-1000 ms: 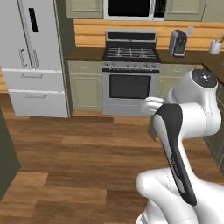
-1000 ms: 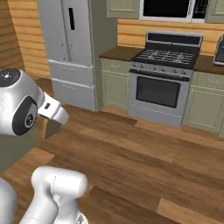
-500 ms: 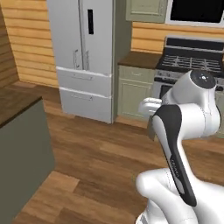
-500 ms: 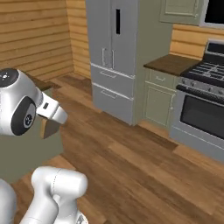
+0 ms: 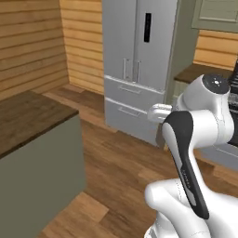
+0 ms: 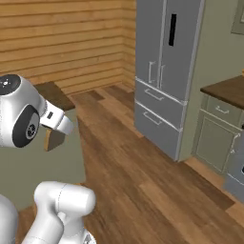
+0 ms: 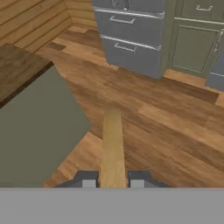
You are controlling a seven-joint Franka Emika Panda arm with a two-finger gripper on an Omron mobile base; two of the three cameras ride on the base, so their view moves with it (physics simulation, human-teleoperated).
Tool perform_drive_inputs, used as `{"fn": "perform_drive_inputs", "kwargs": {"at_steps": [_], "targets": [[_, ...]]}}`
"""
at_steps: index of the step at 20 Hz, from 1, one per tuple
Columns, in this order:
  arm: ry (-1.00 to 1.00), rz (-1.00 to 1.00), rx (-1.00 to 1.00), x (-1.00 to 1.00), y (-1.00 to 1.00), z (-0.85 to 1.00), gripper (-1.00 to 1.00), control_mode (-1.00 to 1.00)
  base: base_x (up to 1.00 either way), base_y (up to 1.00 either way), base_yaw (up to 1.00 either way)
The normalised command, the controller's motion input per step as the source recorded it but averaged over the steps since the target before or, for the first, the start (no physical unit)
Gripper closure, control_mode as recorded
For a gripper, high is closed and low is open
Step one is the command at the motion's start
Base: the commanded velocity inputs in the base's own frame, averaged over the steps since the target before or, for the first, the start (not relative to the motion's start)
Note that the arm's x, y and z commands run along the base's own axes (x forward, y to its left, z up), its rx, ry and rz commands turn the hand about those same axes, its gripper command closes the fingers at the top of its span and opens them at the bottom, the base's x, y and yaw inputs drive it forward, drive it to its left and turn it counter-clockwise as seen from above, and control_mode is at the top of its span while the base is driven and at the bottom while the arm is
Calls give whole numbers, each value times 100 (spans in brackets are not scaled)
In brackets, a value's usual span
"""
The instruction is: Start the toaster. Once the lever pops up, take the bread to the plate on the dining counter.
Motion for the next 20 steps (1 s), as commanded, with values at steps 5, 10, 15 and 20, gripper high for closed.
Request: {"fn": "perform_drive_inputs", "kwargs": {"at_steps": [5,10,15,20], "targets": [[0,0,0,0,0,0,100,100,100,-24,49],[0,0,0,0,0,0,100,100,100,-57,44],[0,0,0,0,0,0,100,100,97,-70,43],[0,0,0,0,0,0,100,100,100,-61,44]]}}
